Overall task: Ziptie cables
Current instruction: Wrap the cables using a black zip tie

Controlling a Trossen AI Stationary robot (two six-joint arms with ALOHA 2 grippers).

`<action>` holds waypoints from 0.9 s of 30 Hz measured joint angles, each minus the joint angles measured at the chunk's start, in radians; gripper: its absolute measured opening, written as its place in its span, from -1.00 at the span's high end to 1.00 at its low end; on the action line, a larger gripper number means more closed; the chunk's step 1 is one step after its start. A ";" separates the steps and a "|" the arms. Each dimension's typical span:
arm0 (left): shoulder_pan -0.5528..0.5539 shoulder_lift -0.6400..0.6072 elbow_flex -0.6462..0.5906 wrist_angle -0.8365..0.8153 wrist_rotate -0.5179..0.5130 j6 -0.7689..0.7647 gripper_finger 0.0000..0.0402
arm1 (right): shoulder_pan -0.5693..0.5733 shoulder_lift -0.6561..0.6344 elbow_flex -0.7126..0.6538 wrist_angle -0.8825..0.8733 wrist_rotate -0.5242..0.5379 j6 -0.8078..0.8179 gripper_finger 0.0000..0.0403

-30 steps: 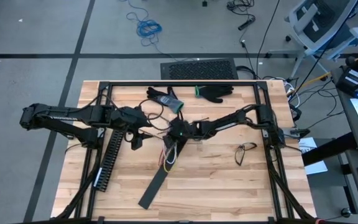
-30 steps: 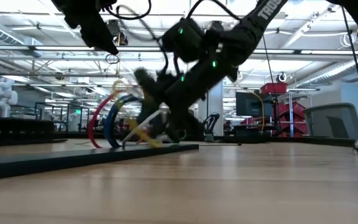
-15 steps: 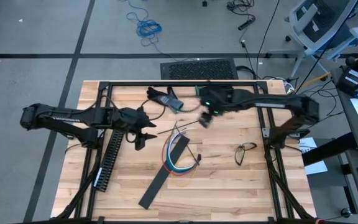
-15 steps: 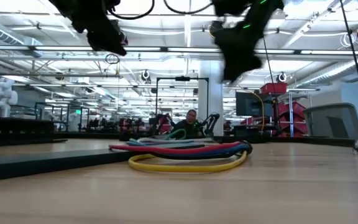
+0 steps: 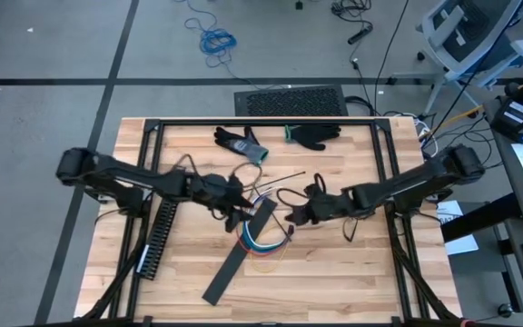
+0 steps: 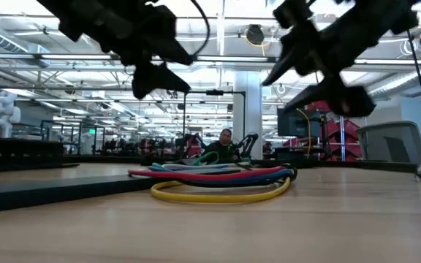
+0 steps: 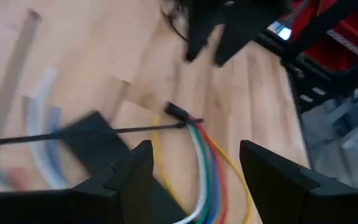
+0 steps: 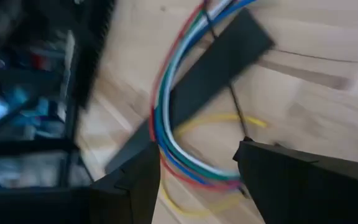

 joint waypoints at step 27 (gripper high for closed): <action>-0.055 0.168 0.121 -0.197 -0.013 0.086 -0.16 | 0.056 0.232 0.043 -0.101 0.000 0.259 0.13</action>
